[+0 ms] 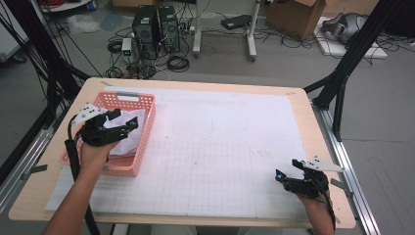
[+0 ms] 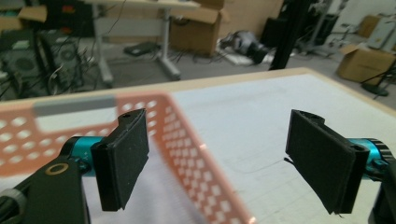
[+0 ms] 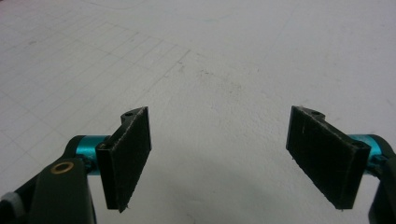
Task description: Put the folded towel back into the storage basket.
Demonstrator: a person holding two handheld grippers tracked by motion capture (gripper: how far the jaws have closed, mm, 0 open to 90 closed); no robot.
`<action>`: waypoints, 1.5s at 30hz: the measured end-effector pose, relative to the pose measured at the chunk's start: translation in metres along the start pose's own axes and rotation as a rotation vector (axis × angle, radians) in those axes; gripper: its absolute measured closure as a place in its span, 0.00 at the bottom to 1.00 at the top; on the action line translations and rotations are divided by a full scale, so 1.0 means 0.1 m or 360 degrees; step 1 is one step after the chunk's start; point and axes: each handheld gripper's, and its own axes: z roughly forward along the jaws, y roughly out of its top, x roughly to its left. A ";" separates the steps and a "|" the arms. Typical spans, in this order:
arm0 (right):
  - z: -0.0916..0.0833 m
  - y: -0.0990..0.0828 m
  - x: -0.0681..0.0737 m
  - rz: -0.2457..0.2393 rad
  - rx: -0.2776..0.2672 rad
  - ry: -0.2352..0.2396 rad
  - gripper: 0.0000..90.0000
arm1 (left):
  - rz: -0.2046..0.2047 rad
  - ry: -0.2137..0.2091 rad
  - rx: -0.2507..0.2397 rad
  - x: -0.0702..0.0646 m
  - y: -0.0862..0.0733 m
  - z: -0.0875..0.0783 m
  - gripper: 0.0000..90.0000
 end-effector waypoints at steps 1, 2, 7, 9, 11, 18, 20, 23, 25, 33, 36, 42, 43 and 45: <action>0.00 0.00 0.00 0.0000 -0.0003 0.0000 0.23 | -0.0003 -0.0028 -0.0019 -0.05 0.00 0.00 0.24; 0.00 0.00 0.00 -0.0001 -0.0004 -0.0003 0.23 | -0.0014 -0.0045 -0.0041 -0.11 0.01 0.01 0.24; 0.00 0.01 -0.03 0.0003 -0.0004 0.0003 0.23 | 0.0007 -0.0129 -0.0077 -0.34 0.05 0.09 0.26; -0.02 0.01 -0.03 0.0007 -0.0015 0.0001 0.23 | 0.0026 -0.0194 -0.0094 -0.53 0.06 0.16 0.26; -0.03 0.00 -0.04 -0.0005 -0.0018 0.0000 0.23 | 0.0044 -0.0239 -0.0090 -0.66 0.03 0.22 0.26; -0.08 -0.01 -0.03 -0.0002 -0.0028 -0.0026 0.23 | 0.0111 -0.0308 -0.0061 -1.00 -0.13 0.35 0.26; -0.09 -0.02 -0.01 0.0001 -0.0026 -0.0026 0.23 | 0.0094 -0.0352 -0.0071 -1.12 -0.22 0.38 0.26; -0.09 -0.01 0.01 -0.0009 -0.0035 -0.0029 0.23 | 0.0117 -0.0384 -0.0057 -1.22 -0.29 0.40 0.27; -0.09 -0.01 0.02 -0.0011 -0.0036 -0.0027 0.23 | 0.0125 -0.0423 -0.0028 -1.33 -0.41 0.44 0.27; -0.10 -0.01 0.03 -0.0004 -0.0041 -0.0027 0.23 | 0.0113 -0.0440 0.0027 -1.37 -0.62 0.48 0.27; -0.10 -0.01 0.03 -0.0008 -0.0042 -0.0029 0.23 | 0.0084 -0.0431 0.0020 -1.34 -0.67 0.47 0.27; -0.09 -0.01 0.05 -0.0011 -0.0041 -0.0030 0.23 | 0.0061 -0.0415 0.0003 -1.28 -0.73 0.44 0.28; -0.09 -0.01 0.05 -0.0014 -0.0041 -0.0033 0.23 | 0.0062 -0.0412 0.0006 -1.27 -0.74 0.44 0.28; -0.09 -0.02 0.06 -0.0008 -0.0041 -0.0031 0.23 | 0.0057 -0.0419 0.0018 -1.27 -0.76 0.45 0.28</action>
